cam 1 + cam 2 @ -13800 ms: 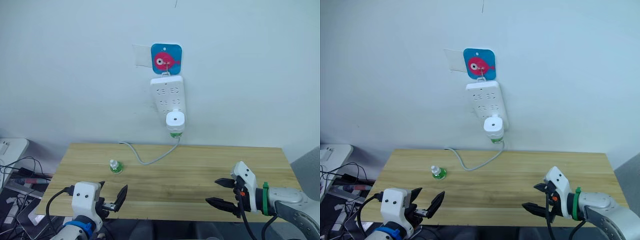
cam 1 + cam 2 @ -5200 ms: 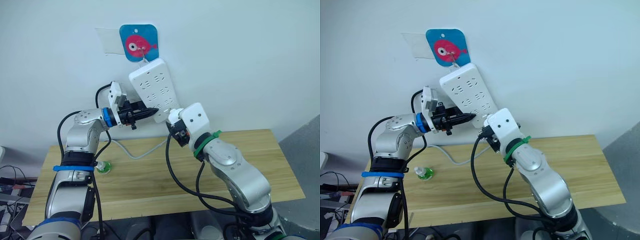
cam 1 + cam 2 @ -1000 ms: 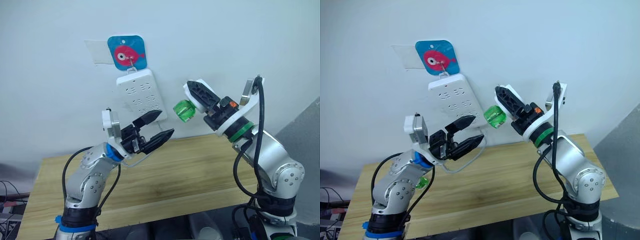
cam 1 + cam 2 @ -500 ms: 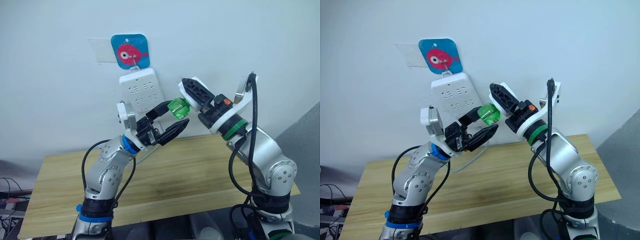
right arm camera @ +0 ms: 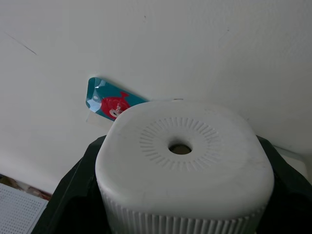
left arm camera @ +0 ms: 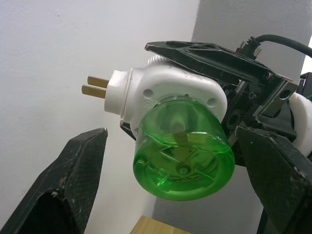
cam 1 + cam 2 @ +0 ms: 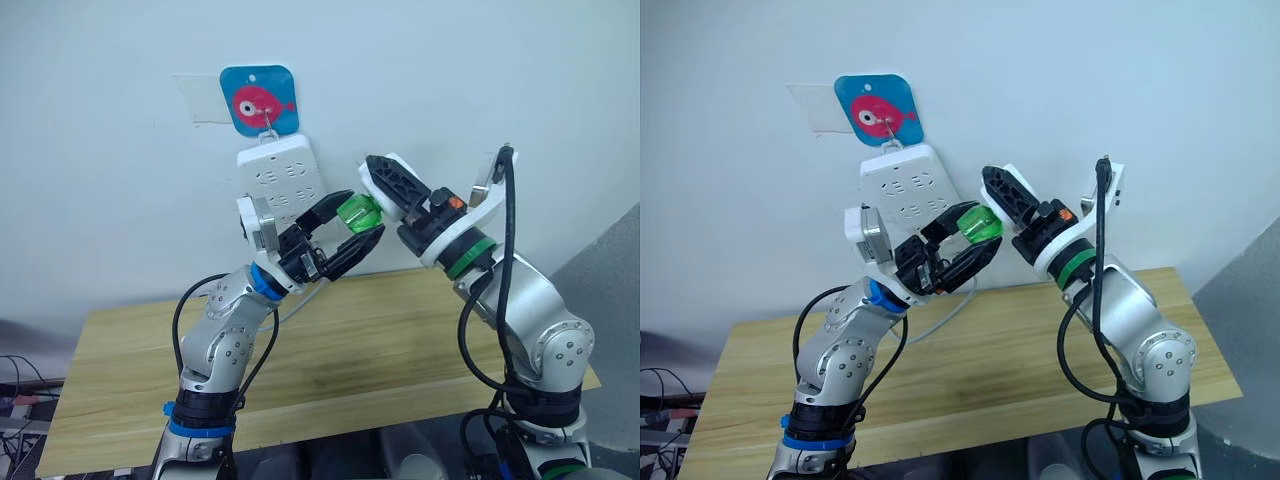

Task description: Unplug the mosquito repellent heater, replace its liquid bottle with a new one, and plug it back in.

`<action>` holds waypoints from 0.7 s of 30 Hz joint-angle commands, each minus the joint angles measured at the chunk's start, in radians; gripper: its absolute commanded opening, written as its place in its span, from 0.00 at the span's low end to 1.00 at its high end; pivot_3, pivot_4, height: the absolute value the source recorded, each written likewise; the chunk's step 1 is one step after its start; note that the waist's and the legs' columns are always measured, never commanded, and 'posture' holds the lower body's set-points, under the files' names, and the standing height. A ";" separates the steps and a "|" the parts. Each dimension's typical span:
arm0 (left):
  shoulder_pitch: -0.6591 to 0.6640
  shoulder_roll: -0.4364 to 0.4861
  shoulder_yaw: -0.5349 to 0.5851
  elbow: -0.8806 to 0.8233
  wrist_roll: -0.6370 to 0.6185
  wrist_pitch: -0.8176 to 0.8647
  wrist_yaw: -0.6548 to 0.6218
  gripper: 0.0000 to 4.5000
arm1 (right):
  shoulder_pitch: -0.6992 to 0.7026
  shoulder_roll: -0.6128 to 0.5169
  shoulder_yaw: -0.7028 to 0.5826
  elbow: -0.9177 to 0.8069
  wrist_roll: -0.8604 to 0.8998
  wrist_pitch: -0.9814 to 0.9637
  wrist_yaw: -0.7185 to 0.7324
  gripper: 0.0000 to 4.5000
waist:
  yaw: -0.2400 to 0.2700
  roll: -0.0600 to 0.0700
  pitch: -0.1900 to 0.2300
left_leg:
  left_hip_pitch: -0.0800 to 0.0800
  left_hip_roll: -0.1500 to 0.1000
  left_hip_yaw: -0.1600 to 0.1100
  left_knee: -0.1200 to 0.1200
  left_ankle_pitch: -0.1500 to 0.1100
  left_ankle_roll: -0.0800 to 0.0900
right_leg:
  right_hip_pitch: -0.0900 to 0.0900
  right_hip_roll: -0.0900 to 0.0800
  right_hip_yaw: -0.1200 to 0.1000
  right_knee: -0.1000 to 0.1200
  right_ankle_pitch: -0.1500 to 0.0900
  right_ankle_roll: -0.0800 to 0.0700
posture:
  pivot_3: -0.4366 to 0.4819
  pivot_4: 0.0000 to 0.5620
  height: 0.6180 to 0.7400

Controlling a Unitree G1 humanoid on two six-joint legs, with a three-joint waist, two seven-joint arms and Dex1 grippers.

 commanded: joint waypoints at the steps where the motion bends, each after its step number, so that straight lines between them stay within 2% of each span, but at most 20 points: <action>1: -0.016 -0.005 -0.010 -0.013 -0.001 -0.012 -0.001 0.91 | -0.002 -0.002 -0.005 -0.045 0.009 -0.023 0.003 0.67 | 0.000 0.000 0.002 | 0.000 0.000 0.000 0.000 0.000 0.000 | 0.000 0.000 0.000 0.000 0.000 0.000 | 0.16 0.37 1.00; 4: -0.021 -0.010 -0.013 -0.012 0.001 -0.014 0.003 0.75 | 0.001 -0.006 -0.006 -0.047 0.010 -0.024 0.006 0.67 | 0.000 -0.001 0.006 | 0.000 0.000 0.000 0.000 0.000 0.000 | 0.000 0.000 0.000 0.000 0.000 0.000 | 0.16 0.37 1.00; 12: -0.032 -0.018 -0.019 0.010 0.012 -0.025 0.002 0.75 | 0.001 -0.007 -0.001 -0.052 0.013 -0.027 0.011 0.67 | 0.000 -0.001 0.010 | 0.000 0.000 0.000 0.000 0.000 0.000 | 0.000 0.000 0.000 0.000 0.000 0.000 | 0.16 0.37 1.00; 15: -0.035 -0.023 -0.022 0.020 0.019 -0.029 0.001 0.64 | -0.001 -0.007 0.000 -0.052 0.013 -0.029 0.011 0.67 | 0.000 -0.002 0.012 | 0.000 0.000 0.000 0.000 0.000 0.000 | 0.000 0.000 0.000 0.000 0.000 0.000 | 0.16 0.37 1.00; 17: -0.038 -0.024 -0.023 0.025 0.025 -0.033 0.001 0.52 | -0.005 -0.006 0.001 -0.052 0.013 -0.031 0.010 0.67 | 0.000 -0.001 0.012 | 0.000 0.000 0.000 0.000 0.000 0.000 | 0.000 0.000 0.000 -0.001 0.000 0.000 | 0.16 0.37 1.00; 21: -0.040 -0.028 -0.028 0.029 0.035 -0.040 0.002 0.51 | -0.011 -0.003 0.004 -0.054 0.014 -0.036 0.007 0.67 | 0.000 -0.001 0.013 | 0.000 0.000 0.000 0.000 0.000 0.000 | 0.000 0.000 0.000 -0.001 0.000 0.000 | 0.16 0.37 1.00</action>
